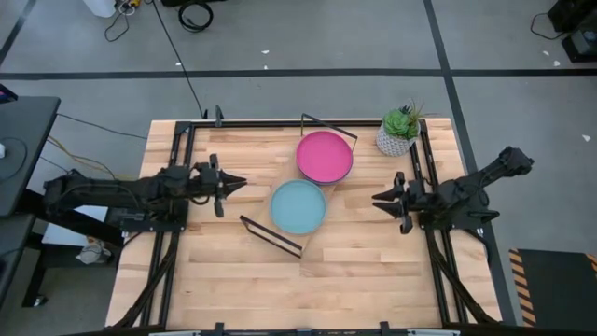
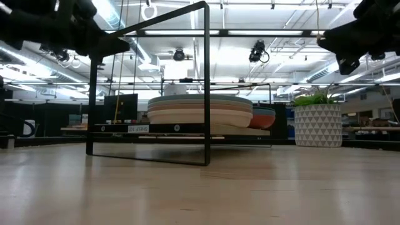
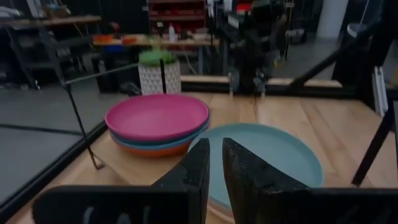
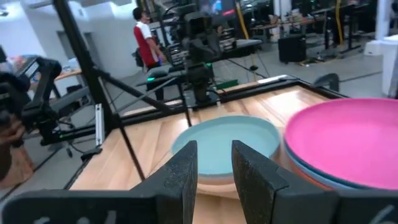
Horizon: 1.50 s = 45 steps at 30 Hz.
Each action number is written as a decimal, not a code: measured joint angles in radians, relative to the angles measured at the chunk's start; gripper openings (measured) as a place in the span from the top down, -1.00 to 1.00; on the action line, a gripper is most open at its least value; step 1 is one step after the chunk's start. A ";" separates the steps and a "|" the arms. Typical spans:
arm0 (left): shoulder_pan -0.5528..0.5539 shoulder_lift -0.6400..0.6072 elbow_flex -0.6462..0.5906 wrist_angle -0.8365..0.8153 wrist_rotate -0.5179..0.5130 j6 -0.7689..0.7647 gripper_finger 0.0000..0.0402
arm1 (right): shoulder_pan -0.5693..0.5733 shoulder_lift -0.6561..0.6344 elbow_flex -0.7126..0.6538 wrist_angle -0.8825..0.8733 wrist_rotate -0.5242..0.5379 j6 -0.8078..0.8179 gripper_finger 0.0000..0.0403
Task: Place and stack plates onto a shelf
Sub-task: Return to Home Position
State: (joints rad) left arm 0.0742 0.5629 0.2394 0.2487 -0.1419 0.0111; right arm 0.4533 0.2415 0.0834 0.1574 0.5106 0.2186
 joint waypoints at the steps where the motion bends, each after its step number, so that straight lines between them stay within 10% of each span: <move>1: 0.000 -0.008 -0.022 0.033 0.000 0.000 0.75 | -0.006 -0.029 0.000 -0.028 0.002 0.007 0.48; 10: 0.000 -0.063 -0.228 0.260 -0.019 -0.016 0.75 | -0.025 -0.242 0.001 -0.171 0.007 -0.077 0.48; 45: -0.021 -0.066 -0.232 0.210 -0.060 -0.104 0.75 | -0.025 -0.238 -0.041 -0.167 0.064 -0.125 0.48</move>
